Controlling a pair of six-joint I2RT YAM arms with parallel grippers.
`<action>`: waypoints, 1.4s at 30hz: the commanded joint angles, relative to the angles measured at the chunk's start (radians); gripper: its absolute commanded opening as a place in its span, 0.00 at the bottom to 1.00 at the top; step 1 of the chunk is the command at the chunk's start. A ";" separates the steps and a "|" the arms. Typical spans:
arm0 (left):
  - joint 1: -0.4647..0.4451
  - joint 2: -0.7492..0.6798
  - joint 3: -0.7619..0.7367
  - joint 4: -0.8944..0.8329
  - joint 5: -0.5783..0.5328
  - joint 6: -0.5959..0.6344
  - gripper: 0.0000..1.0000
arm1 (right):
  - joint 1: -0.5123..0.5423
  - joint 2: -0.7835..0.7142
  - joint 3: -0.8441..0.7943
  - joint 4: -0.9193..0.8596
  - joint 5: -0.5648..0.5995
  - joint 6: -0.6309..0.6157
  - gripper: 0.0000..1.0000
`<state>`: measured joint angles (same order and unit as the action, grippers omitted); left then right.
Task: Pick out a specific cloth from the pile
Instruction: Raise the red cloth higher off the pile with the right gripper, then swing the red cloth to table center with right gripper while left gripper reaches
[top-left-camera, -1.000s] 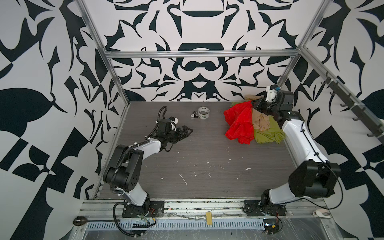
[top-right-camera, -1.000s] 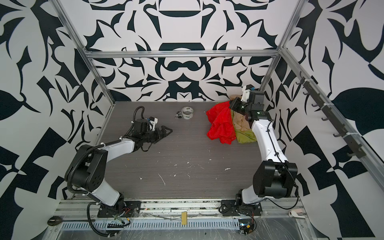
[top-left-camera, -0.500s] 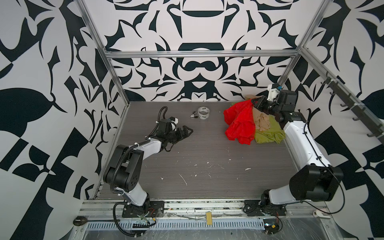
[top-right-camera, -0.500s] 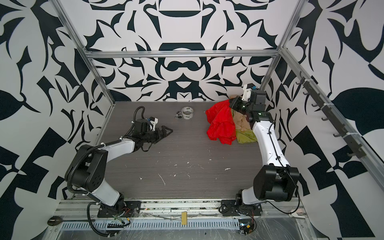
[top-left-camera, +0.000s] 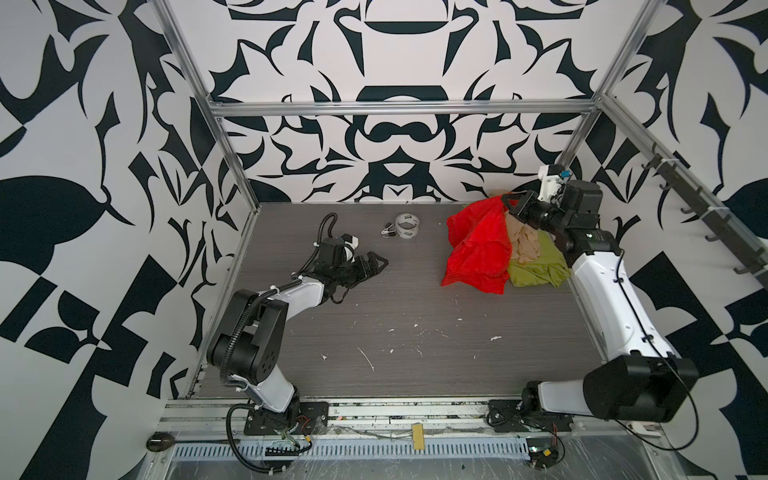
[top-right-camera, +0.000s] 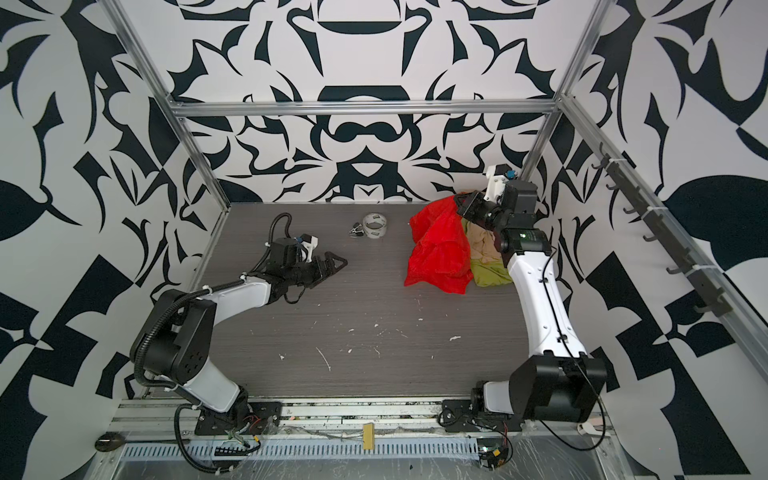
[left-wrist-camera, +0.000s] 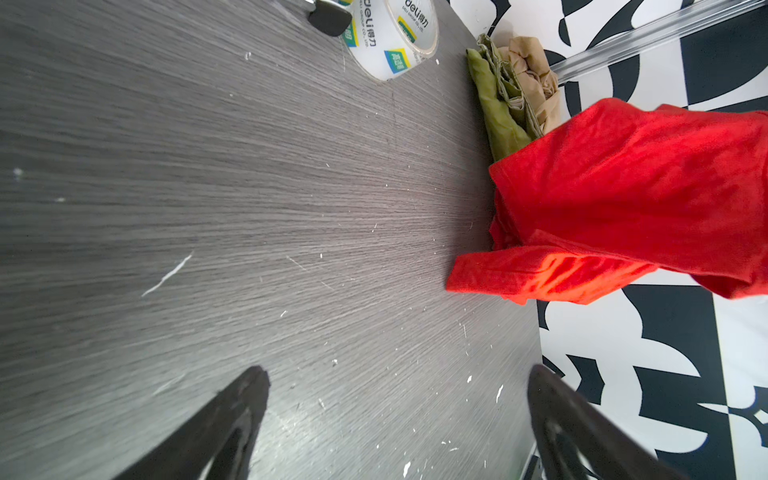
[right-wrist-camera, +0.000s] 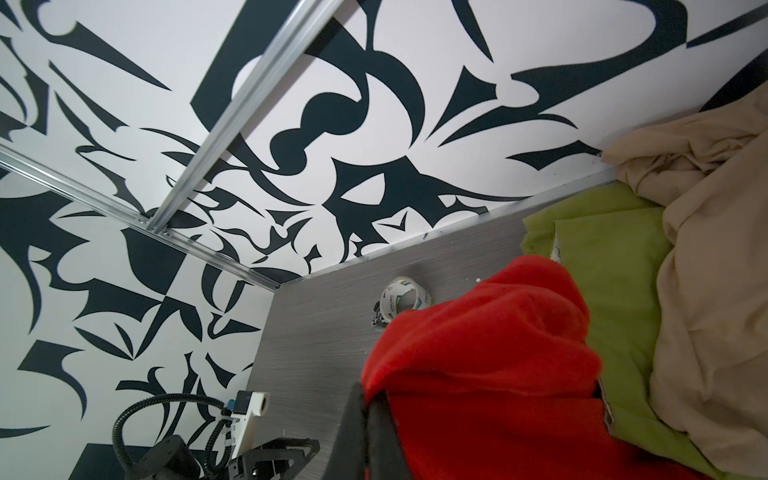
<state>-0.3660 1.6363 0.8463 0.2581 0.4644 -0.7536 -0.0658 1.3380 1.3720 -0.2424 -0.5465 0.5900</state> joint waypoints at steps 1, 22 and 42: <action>-0.005 -0.037 0.026 0.013 0.006 -0.007 1.00 | 0.011 -0.063 0.043 0.092 -0.020 0.020 0.00; -0.005 -0.107 0.034 0.000 -0.003 0.002 0.99 | 0.079 -0.189 0.133 0.072 0.019 0.028 0.00; -0.005 -0.323 0.152 -0.178 0.048 0.130 0.99 | 0.448 -0.211 0.110 -0.018 0.156 -0.095 0.00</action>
<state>-0.3672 1.3384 0.9768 0.1192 0.4934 -0.6514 0.3367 1.1484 1.4708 -0.3031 -0.4278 0.5381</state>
